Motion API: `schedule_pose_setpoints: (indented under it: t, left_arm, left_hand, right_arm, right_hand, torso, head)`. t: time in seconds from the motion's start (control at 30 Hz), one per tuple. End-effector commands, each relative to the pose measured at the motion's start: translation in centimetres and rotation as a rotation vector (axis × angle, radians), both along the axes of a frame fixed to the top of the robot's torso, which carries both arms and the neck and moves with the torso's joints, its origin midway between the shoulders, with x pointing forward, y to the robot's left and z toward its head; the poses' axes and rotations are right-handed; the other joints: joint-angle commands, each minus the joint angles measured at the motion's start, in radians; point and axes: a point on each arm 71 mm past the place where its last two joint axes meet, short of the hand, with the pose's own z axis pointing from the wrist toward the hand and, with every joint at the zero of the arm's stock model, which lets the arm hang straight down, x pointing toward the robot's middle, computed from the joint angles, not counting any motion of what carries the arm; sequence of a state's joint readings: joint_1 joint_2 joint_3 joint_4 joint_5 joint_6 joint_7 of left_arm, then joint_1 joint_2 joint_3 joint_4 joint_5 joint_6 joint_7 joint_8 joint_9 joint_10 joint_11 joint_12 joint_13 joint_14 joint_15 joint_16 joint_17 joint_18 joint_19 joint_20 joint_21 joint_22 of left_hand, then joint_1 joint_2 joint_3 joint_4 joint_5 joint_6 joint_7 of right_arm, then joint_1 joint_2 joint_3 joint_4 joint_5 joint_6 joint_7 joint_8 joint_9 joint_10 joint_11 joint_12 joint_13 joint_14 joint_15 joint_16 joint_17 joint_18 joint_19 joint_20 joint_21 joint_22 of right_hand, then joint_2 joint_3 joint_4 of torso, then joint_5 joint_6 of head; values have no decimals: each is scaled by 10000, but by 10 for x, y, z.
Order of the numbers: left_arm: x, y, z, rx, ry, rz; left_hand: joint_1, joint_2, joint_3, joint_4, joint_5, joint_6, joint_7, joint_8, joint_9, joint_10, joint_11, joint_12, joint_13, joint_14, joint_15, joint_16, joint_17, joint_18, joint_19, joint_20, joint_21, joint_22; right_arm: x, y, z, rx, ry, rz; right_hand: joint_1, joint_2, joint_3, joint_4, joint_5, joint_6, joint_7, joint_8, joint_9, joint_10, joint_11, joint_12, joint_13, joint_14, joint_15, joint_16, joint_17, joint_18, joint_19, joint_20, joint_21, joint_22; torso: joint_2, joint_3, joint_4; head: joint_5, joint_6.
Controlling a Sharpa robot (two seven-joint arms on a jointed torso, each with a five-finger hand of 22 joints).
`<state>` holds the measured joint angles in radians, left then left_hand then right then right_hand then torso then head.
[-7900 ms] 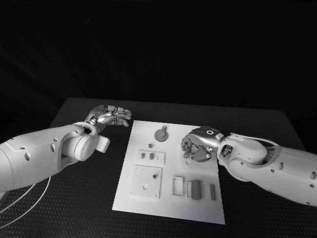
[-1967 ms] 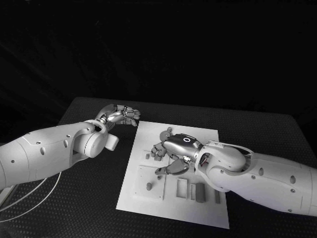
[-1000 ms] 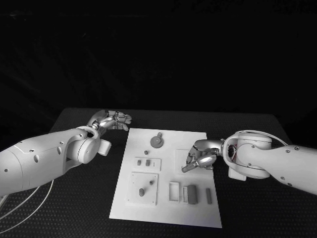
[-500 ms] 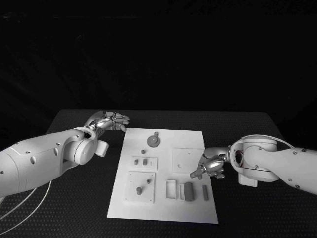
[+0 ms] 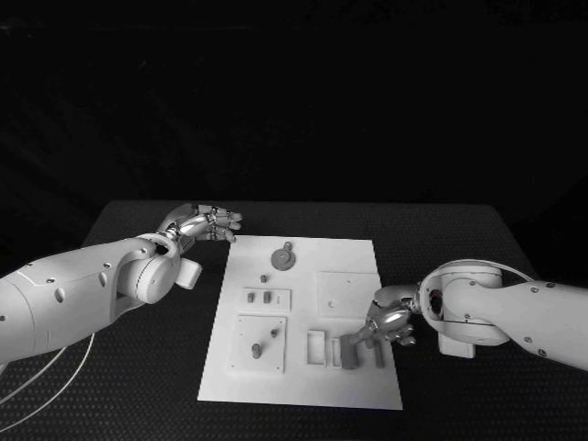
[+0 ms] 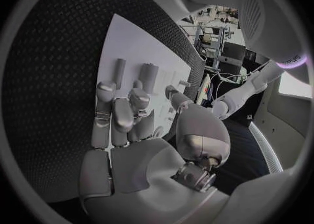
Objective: Assemble the parts on the task board
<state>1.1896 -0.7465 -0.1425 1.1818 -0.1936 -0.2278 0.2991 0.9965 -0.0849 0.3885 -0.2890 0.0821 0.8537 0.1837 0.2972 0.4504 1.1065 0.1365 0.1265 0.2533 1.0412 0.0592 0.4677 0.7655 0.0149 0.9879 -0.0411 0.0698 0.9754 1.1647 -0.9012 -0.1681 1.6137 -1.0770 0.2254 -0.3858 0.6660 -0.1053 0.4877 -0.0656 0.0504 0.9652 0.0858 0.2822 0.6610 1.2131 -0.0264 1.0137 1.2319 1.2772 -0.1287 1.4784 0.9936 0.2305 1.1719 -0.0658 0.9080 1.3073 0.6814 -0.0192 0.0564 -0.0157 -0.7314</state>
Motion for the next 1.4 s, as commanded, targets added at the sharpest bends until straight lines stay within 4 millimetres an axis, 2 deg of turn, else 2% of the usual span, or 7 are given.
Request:
schedule_pose_setpoints:
  t: [0.03,0.33,0.4,0.5,0.77,0.87,1.4]
  left_arm:
    - [-1,-4,1,-35,-82,-339]
    - [-1,-3,1,8,-88,-292]
    - [-1,-2,1,36,-101,-228]
    - [-1,-2,1,50,-66,-216]
    - [-1,-2,1,-42,-43,-186]
    - [-1,-2,1,-96,-28,-151]
    - [-2,0,1,-98,17,-141]
  left_hand:
    - [-45,-146,-127,9,37,4,-19,40,-18,-69,3,-70,-14,-82,-12,-76,15,-87,-87,-7,-19,-18]
    - [-395,-153,-375,34,-124,-4,-21,43,-47,-75,-1,-73,-25,-96,-6,-113,36,-69,-107,1,-16,-56]
    - [-725,-319,-633,30,-336,-29,-8,35,-58,-91,9,-82,-33,-113,6,-129,44,-68,-132,10,-24,-76]
    - [-1016,-415,-844,27,-330,-69,1,25,-63,-101,9,-90,-38,-138,8,-144,57,-48,-147,11,-26,-100]
    - [-1410,-325,-998,98,-330,-109,6,28,-66,-120,12,-104,-48,-165,15,-168,84,-19,-160,24,-23,-147]
    - [-2223,-101,-1185,453,-330,-194,26,-6,-87,-162,19,-129,-64,-199,19,-199,94,4,-205,25,-39,-203]
    - [-2288,-51,-1176,363,-329,-222,28,-2,-88,-176,19,-134,-67,-249,29,-231,106,19,-262,36,-35,-232]
  right_arm:
    - [-2,2,-6,-248,360,-195]
    - [-7,7,-18,-331,617,-266]
    - [-7,7,-23,-350,585,-419]
    - [-6,8,-26,-385,564,-493]
    - [-5,11,-33,-431,348,-907]
    - [-5,12,-35,-411,363,-938]
    - [-9,21,-42,-466,719,-782]
  right_hand:
    - [-80,-52,-16,19,-10,99,55,-60,-20,-4,54,66,0,18,24,19,22,313,-67,-42,41,212]
    - [-193,-197,8,48,-10,116,60,-100,-41,-19,59,75,-1,-38,28,2,-34,313,-100,-40,54,204]
    - [-215,-230,25,57,-9,107,63,-117,-48,-28,62,73,-3,-42,29,0,-24,313,-107,-41,56,202]
    - [-222,-257,42,57,-9,99,66,-131,-53,-37,64,71,-4,-55,31,-6,-37,313,-112,-45,58,200]
    - [-243,-384,130,47,-9,34,91,-207,-80,-104,87,51,-11,-135,49,-43,-124,313,-138,-54,55,187]
    - [-261,-402,147,58,-8,31,95,-216,-83,-117,91,46,-14,-159,53,-54,-158,313,-140,-53,53,183]
    - [-263,-379,197,60,-7,20,102,-236,-87,-141,97,35,-21,-192,59,-74,-198,313,-146,-53,49,176]
  torso:
    - [6,-5,12]
    - [8,-18,10]
    - [6,-22,14]
    - [7,-19,15]
    - [13,-31,9]
    - [11,-29,13]
    - [16,-28,-2]
  head:
    - [-8,-35]
    - [-9,-95]
    - [-17,-109]
    - [2,-133]
    - [9,-149]
    - [13,-168]
    - [-69,-203]
